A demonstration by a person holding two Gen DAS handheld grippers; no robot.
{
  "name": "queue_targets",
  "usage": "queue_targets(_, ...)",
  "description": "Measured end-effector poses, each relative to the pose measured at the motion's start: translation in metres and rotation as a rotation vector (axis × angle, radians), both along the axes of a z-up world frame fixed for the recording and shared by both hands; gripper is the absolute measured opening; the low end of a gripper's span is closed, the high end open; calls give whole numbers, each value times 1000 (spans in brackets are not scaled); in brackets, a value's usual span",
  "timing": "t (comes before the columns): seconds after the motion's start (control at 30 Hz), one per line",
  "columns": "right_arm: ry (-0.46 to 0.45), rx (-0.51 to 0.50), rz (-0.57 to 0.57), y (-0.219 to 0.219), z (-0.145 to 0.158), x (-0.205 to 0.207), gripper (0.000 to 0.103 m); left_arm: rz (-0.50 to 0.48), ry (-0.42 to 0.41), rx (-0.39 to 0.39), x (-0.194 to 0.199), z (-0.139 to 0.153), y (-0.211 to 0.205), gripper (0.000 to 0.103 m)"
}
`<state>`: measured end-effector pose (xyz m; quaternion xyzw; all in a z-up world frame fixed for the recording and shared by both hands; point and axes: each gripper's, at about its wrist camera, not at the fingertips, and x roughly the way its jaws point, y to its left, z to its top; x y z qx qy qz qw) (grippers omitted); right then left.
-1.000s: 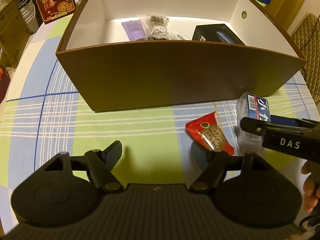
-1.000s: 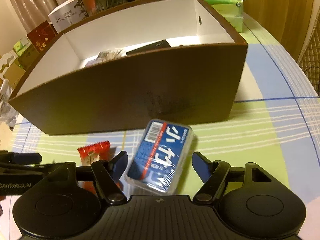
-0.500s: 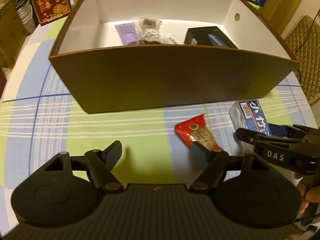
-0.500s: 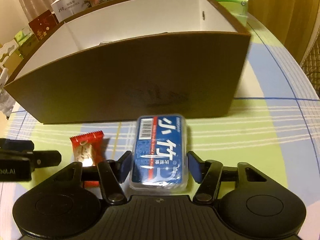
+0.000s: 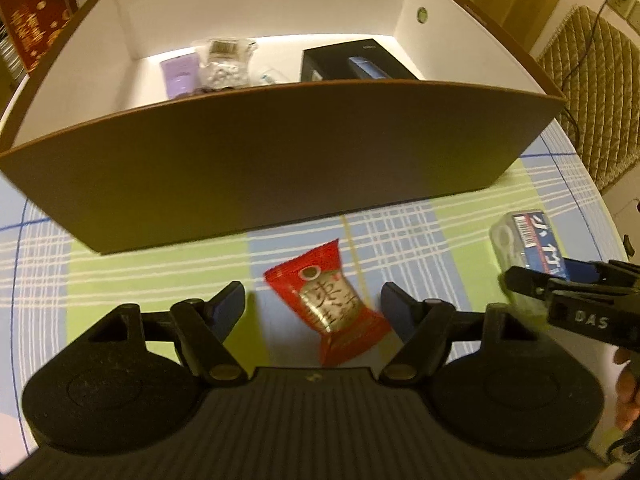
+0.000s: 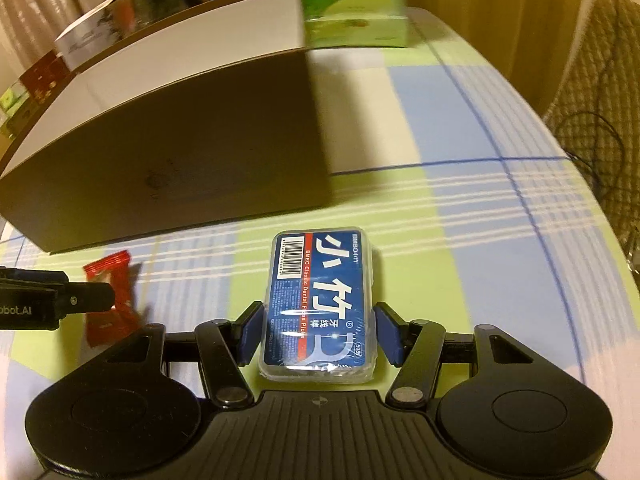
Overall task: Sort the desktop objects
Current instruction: 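Grasp the blue toothpick box with the right tool while the left tool approaches the red candy, then grasp the red candy packet with the left tool while the right tool holds the toothpick box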
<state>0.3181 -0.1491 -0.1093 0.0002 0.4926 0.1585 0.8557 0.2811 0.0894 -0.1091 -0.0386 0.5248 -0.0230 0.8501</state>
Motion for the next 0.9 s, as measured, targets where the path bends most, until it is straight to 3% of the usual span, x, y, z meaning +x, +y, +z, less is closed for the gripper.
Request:
queue_targets(0.3, 6, 24, -39, -28, 2, -6, 56, -57, -4, 36, 7, -15, -9, 46)
queue_targets(0.6, -4, 42, -9, -35, 4, -18, 58, -80, -12, 50, -24, -12, 5, 43)
queue_targets(0.67, -19, 26, 15, -33, 5, -20, 63, -69, -8, 47, -37, -12, 13, 43)
queue_targets(0.73, -34, 5, 38, -31, 7, -23, 76, -44, 1, 44, -49, -11, 24, 43)
queue_targets(0.9, -34, -9, 46, -30, 5, -18, 77, 41, 22, 44, -71, -10, 50, 44)
